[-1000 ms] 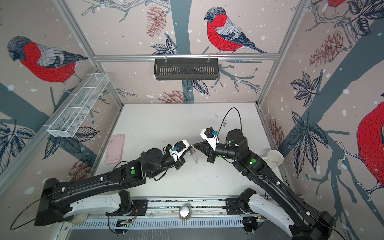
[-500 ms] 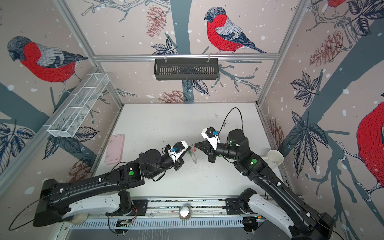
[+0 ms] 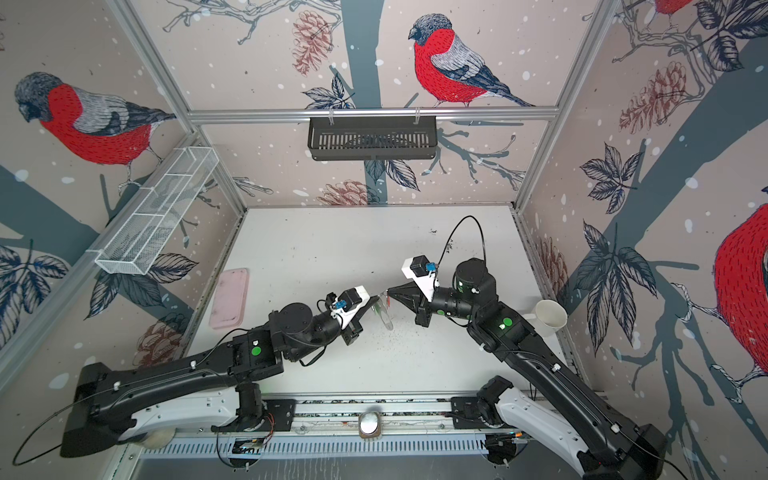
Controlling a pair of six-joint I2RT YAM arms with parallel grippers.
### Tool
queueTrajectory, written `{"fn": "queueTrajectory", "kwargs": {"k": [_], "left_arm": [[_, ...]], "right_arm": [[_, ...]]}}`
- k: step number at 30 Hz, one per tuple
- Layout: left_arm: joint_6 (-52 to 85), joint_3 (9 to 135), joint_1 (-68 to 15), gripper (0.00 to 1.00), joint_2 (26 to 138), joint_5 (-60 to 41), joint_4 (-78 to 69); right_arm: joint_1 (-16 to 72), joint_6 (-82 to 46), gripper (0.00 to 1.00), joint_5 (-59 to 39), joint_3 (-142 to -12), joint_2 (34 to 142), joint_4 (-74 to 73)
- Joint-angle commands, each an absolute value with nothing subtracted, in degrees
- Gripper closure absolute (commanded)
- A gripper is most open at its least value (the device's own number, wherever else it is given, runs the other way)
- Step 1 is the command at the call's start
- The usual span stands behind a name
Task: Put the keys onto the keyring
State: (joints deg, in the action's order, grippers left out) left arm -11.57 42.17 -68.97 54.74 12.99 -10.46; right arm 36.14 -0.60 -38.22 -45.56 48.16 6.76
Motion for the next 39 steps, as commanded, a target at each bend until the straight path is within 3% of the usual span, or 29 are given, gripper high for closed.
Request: {"fn": "queueTrajectory", "kwargs": {"k": [1,23,33,37,39], "left_arm": [[-12.57,40.77,-69.26,1.0,53.38,11.51,-15.1],[-16.2,36.13,-68.74,1.0,51.46,9.82,-25.35],[-12.92,36.46,-60.59,1.0,51.22,-2.52,-26.25],[-13.01,38.46,-59.43,1.0,52.85,-5.79,-23.66],[-13.18,39.59,-59.19,1.0,53.42,-6.48,-22.29]], "right_arm": [[36.04,-1.58,1.0,-35.75,-45.37,48.36,3.6],[37.96,-2.0,1.0,-40.26,-45.56,51.94,5.23],[38.06,-1.75,1.0,-36.94,-46.74,51.07,6.64],[37.97,-1.93,0.73,-34.54,-46.8,50.57,6.76],[37.97,-2.01,0.67,-33.57,-46.38,49.98,6.42]]}}
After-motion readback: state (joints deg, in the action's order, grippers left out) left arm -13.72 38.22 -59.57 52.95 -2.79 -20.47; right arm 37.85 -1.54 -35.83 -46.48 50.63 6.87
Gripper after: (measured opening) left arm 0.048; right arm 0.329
